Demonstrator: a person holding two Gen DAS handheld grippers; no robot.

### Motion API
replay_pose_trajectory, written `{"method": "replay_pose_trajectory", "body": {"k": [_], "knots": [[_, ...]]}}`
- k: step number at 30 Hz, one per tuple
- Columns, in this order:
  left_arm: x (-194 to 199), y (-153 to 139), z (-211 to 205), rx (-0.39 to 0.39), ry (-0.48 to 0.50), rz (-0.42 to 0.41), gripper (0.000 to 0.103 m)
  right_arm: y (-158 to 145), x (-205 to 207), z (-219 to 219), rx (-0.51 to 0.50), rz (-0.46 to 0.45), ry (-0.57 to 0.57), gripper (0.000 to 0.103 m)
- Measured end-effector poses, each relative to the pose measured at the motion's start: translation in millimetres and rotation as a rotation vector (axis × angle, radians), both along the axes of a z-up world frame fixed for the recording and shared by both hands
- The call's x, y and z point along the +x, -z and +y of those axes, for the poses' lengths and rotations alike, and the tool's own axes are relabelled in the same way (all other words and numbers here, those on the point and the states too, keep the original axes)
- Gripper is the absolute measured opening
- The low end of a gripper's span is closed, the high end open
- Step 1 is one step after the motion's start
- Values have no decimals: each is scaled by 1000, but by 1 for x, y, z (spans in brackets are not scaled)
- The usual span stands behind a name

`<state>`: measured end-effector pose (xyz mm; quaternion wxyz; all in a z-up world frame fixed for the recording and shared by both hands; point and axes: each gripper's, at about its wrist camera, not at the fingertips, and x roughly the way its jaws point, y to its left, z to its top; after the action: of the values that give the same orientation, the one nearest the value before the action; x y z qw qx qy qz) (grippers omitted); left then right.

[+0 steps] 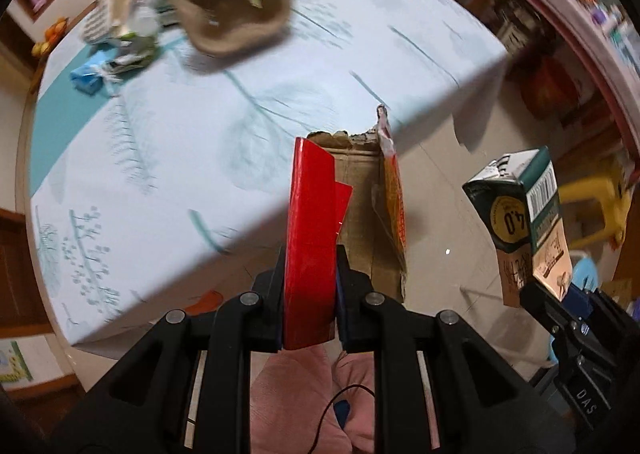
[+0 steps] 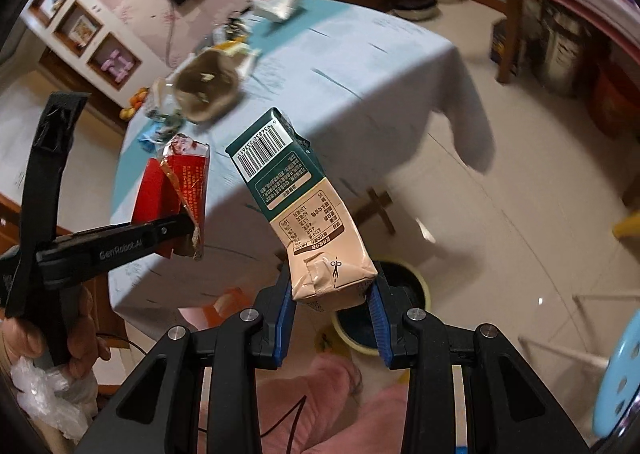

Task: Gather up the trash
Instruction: 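Carry both items down over the black bin and open both tools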

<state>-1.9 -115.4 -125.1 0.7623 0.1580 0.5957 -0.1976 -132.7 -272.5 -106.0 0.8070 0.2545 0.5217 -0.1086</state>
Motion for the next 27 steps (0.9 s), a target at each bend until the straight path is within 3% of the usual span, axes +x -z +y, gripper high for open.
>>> {"method": "replay_pose_trajectory", "body": {"k": [11,20,27], "knots": [[-50,80,-50,60,75,44,16,84,-44,-38,51,98,100,33],[-61,160,-65,127,119,54,16,190,-45,-59,170,211,206,33],[-54,223,-68,156,173,91,16,267,-29,-53,220,308,208,33]]}}
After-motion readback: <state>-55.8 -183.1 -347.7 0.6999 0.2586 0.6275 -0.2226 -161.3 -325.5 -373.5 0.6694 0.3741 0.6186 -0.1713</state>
